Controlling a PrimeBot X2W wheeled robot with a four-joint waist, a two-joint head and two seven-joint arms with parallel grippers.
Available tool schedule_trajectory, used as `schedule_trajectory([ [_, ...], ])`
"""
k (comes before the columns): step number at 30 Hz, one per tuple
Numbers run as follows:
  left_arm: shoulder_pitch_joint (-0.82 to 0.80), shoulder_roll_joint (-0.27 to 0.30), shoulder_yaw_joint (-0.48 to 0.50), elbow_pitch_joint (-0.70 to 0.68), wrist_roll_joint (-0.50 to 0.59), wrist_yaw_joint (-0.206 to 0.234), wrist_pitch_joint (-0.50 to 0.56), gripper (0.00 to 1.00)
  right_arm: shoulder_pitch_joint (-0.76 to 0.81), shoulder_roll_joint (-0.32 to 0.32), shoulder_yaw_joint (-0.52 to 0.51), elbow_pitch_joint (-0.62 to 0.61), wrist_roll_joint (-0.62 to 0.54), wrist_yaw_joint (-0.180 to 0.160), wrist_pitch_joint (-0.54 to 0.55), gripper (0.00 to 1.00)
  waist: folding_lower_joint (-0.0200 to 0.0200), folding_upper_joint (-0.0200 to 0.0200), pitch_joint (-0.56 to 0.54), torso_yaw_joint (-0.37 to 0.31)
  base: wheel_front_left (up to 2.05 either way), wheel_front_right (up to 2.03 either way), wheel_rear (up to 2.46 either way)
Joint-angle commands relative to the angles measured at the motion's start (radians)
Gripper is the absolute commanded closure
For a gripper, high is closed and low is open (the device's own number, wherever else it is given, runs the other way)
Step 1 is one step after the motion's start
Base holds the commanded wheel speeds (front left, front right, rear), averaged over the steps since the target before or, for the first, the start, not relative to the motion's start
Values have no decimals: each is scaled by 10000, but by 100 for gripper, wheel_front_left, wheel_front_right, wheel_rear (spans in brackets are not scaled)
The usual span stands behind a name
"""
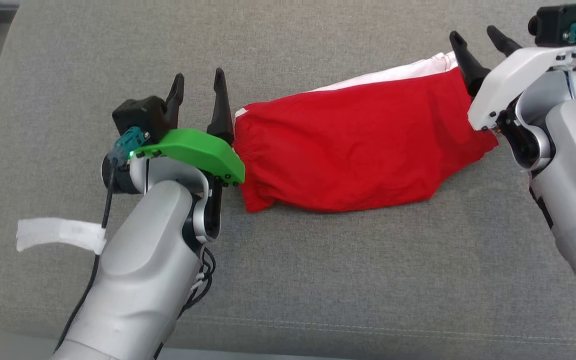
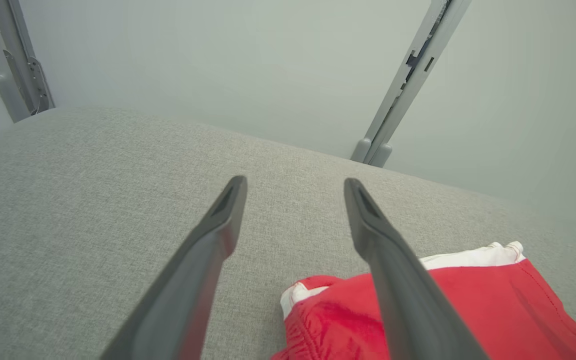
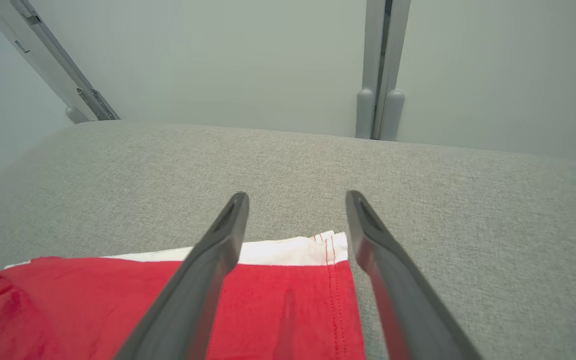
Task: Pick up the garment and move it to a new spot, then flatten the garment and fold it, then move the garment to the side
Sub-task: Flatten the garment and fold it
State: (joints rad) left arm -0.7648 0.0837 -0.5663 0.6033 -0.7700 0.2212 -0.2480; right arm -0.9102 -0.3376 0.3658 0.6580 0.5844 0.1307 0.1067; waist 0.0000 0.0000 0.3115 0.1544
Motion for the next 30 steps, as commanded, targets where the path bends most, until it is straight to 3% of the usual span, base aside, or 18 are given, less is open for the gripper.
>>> schedule_trajectory([
  [1, 300, 81, 21, -87, 121, 59, -53, 0, 247, 34, -57, 103, -52, -1, -72, 0, 0, 0, -344, -47, 0, 0, 0],
  [11, 2793, 894, 654, -2379, 1387, 620, -162, 0, 1715, 426, -930, 675, -42, -1, -1048, 0, 0, 0, -1643, 23, 0, 0, 0],
  [23, 5348, 1687, 303, -4573, 1902, -100, -166, 0, 2837, 716, -2039, 1848, -168, -1, -998, 0, 0, 0, -2447, 396, 0, 0, 0],
  [30, 6082, 1790, 167, -5374, 1838, -34, -162, 0, 2874, 659, -2736, 2566, -323, -1, -1192, 0, 0, 0, -2105, 793, 0, 0, 0],
])
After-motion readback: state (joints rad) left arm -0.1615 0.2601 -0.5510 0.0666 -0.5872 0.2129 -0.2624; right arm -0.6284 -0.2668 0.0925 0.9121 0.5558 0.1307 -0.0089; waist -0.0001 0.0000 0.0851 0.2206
